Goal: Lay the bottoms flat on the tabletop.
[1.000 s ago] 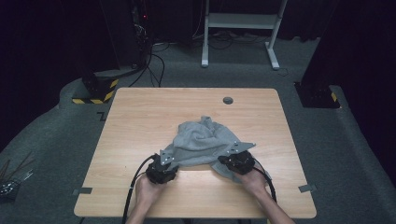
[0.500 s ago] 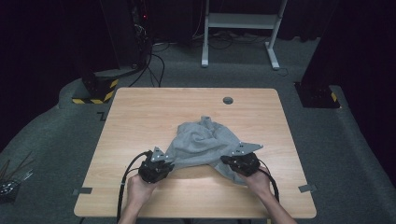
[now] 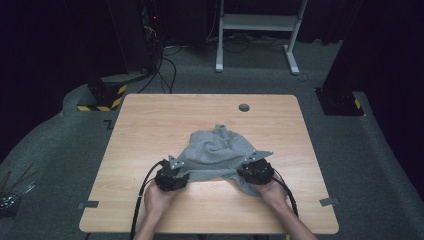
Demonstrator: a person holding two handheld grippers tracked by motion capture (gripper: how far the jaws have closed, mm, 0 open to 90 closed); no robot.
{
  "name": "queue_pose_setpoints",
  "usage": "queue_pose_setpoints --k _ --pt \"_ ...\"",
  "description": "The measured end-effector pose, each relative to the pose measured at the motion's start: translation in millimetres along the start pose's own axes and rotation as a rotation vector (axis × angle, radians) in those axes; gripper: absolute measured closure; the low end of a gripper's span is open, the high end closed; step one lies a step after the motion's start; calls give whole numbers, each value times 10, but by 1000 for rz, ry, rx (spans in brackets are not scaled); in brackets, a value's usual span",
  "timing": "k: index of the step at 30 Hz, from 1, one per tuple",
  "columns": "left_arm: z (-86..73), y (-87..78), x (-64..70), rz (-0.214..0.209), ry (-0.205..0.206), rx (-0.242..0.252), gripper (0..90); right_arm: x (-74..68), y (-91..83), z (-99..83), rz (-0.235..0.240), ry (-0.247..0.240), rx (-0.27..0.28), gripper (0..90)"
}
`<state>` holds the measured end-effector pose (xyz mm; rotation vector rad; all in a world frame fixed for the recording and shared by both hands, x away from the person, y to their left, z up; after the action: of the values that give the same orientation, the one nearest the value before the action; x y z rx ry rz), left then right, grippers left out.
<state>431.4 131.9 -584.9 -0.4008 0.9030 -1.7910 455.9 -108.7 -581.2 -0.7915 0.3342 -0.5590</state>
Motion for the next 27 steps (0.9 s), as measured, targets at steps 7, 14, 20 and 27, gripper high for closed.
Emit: queue_pose_setpoints --k 7,14,20,27 --pt "120 162 -126 48 -25 25 469 256 128 134 -109 -35 -27 692" --pt "183 180 -115 59 -37 38 436 373 99 157 -112 19 4 598" --pt "128 -200 -6 43 -14 104 417 123 -208 -3 -76 14 67 597" --pt "-83 -192 174 32 36 48 452 9 -220 -339 -52 17 18 641"
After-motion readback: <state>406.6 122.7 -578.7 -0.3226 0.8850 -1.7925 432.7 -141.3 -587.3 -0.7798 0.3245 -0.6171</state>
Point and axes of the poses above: each handheld gripper's, and its own axes: y roughly forward along the jaws, z roughly out of its top, x roughly to its right, the point moved 10 cm from there along y, roughly forward along the jaws, and after that the axes turned 7 degrees about z, right-handed, at the moved point
